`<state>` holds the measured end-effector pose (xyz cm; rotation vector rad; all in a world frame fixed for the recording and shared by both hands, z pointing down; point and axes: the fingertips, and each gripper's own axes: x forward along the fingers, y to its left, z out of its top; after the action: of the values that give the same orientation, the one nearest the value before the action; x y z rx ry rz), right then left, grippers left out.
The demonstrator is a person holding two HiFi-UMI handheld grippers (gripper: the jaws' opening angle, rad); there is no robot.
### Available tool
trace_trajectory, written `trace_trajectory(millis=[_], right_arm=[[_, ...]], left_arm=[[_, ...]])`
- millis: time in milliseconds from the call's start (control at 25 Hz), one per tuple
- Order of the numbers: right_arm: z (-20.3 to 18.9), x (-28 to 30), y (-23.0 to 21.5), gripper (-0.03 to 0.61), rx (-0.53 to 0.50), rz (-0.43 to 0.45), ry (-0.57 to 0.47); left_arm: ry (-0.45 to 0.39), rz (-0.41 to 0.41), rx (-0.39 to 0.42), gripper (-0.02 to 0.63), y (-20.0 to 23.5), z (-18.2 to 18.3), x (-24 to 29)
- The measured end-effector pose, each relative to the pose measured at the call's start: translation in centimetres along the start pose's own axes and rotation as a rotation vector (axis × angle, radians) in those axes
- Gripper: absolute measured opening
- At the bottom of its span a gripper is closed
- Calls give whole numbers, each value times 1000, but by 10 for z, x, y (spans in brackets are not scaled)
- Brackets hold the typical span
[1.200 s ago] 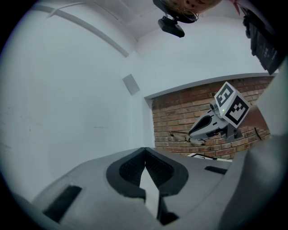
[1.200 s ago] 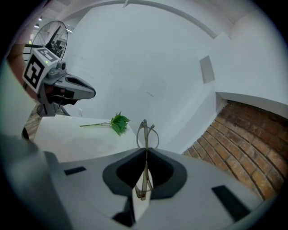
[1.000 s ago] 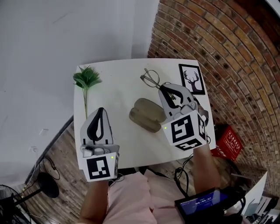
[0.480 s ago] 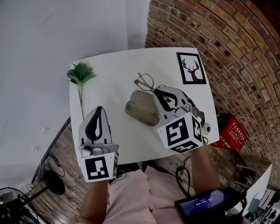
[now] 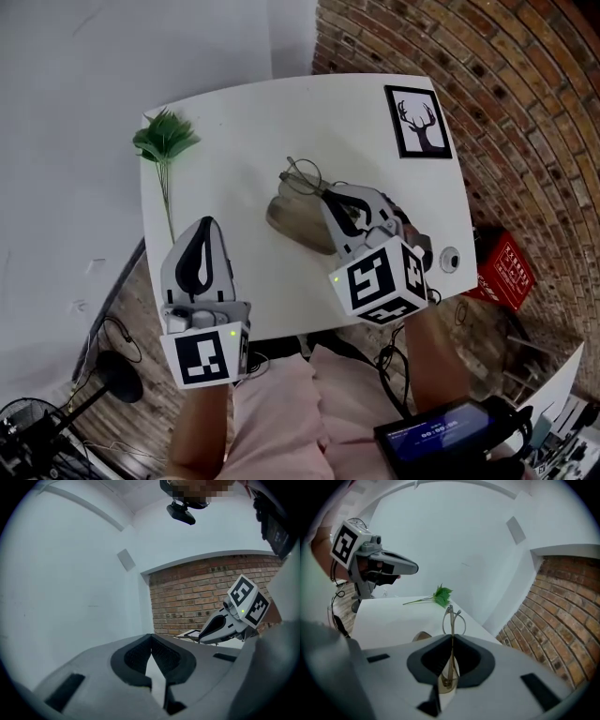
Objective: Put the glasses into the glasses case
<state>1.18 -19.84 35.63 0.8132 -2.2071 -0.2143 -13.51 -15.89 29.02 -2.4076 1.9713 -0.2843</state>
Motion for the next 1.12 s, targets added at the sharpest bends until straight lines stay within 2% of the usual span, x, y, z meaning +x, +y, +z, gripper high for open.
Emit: trace_trajectory(millis=[360,560,1120], right_arm=[[-23,16,30,21,33,69,46],[-30,21,40,21,44,92,63],[-49,32,63,21,65,153,102]], left_arm=[[55,6,-11,9,2,-17,1],[48,-17,-6,9,0,-20,3],[79,-1,-7,9,4,-29,0]])
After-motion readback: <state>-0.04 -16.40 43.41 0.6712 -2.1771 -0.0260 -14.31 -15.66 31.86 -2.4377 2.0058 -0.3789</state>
